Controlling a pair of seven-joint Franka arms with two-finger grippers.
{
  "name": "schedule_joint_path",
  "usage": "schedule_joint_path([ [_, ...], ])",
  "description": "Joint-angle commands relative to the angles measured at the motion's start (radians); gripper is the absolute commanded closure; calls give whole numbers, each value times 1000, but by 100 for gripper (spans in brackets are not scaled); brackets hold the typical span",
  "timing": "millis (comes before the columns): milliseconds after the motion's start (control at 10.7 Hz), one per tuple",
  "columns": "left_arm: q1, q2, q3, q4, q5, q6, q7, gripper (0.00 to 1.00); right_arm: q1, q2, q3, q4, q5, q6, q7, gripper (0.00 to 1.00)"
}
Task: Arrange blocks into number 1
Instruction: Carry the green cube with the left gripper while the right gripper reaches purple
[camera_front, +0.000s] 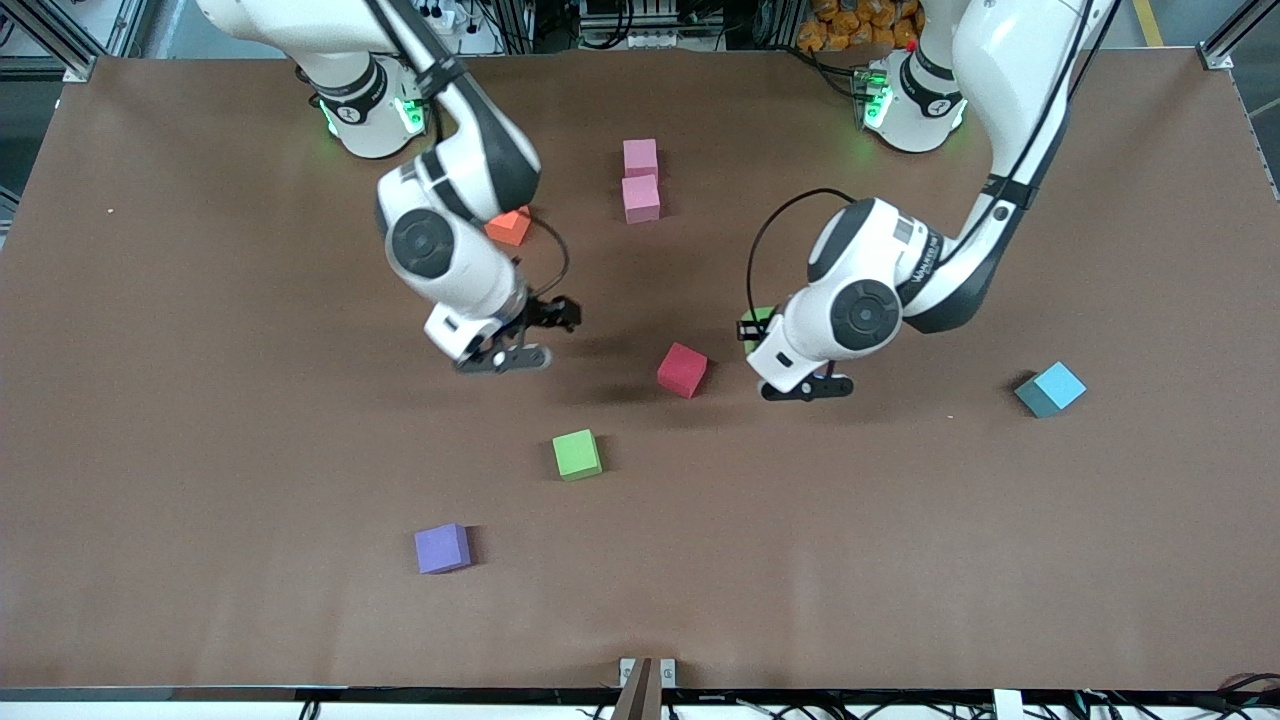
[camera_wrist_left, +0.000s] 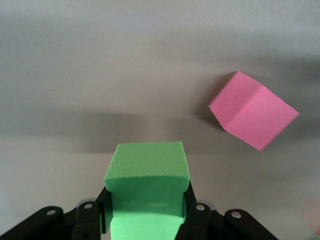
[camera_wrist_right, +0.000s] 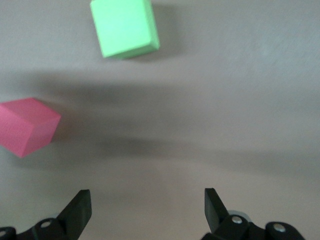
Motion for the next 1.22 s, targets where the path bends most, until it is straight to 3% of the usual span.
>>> schedule_joint_path([
  [0, -16, -20, -31, -21, -25, 5, -91, 100, -77, 181, 18, 260, -74, -110, -81, 0],
  [187, -34, -8, -54, -21, -25, 40, -155, 100, -107, 269, 19, 369, -160, -113, -105, 0],
  [374, -79, 1, -56, -23, -25, 75, -195, 100, -172, 374, 18, 503, -160, -87, -209, 0],
  [748, -159, 18, -53, -23, -14, 128, -263, 100, -254, 447, 16, 519, -163, 133, -383, 0],
  [1123, -266, 69, -47, -24, 50, 206, -361, 100, -259, 461, -19, 566, -163, 179, -385, 0],
])
